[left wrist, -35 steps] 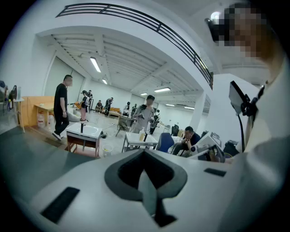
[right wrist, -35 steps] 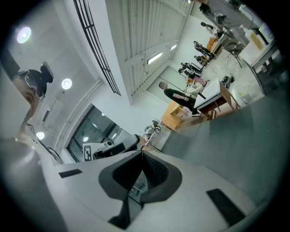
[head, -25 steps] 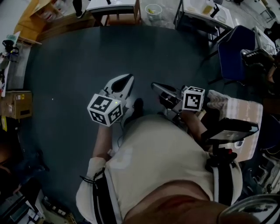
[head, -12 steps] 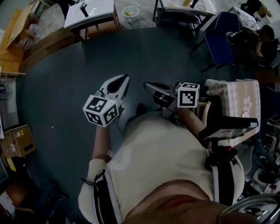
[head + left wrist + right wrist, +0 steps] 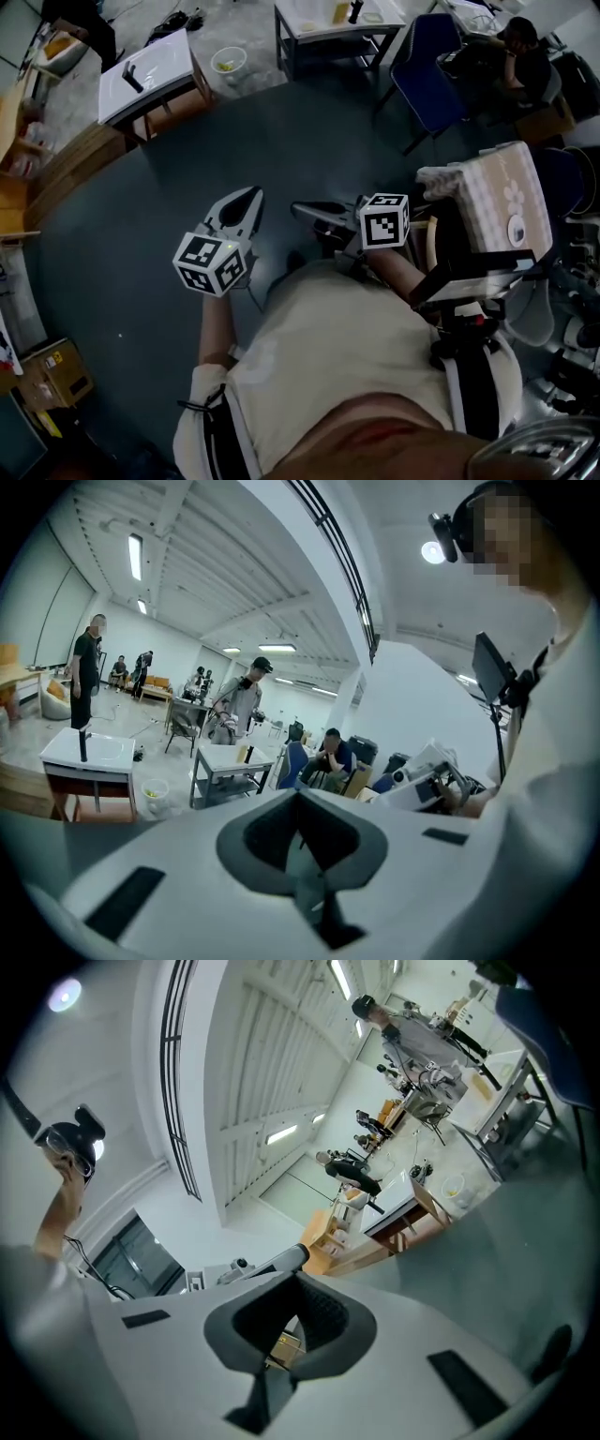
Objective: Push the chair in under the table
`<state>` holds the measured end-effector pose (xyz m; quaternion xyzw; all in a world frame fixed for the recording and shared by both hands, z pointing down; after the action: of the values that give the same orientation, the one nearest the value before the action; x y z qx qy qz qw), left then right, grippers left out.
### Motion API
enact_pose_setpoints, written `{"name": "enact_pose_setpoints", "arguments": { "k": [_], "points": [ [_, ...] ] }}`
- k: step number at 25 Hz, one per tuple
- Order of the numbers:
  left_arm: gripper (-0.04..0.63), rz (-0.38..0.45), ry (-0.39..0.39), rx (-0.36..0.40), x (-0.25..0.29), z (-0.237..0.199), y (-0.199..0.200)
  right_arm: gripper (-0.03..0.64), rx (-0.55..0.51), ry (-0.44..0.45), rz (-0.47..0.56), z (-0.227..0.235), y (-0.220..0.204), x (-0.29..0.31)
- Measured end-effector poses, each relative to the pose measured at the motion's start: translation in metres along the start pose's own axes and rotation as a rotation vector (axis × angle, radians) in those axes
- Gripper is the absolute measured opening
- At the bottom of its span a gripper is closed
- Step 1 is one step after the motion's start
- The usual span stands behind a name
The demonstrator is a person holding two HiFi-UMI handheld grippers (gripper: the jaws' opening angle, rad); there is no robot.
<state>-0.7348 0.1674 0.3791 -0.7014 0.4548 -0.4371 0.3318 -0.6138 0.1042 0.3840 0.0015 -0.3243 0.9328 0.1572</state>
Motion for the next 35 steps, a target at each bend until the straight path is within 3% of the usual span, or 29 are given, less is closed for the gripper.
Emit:
{"name": "enact_pose_setpoints", "arguments": {
  "k": [7,13,25,29,35],
  "points": [
    [0.008,-0.062,0.021,0.035,0.04,0.003,0.011,0.012,0.037,0.036,0.021,0.028,0.026,-0.008],
    [0.008,-0.13,0.008,0.068,0.11,0.005,0.037,0.012,0.069,0.057,0.046,0.068,0.074,-0.03],
    [0.008,-0.213,-0.105,0.192,0.262,0.047,0.089,0.012,0.076,-0.028,0.24,0.145,0.164,-0.13],
    [0.008,-0.184,-0.151,0.196,0.301,0.057,0.106,0.012,0.071,-0.084,0.288,0.168,0.185,-0.159],
    [0.008,-0.227,-0.252,0.209,0.352,0.057,0.112,0.012,0.083,-0.181,0.386,0.189,0.202,-0.19]
  ]
}}
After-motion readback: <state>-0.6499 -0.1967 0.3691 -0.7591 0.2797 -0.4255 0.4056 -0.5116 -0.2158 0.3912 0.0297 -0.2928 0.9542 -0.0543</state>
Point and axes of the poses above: the fingertips, and each gripper's own axes: x forward along the fingers, z to its right, y out of its top, the point moved 5 cm from there along -x, backward along the fingers, and after that the axes turned 4 degrees about -x, right-handed, at the moved point
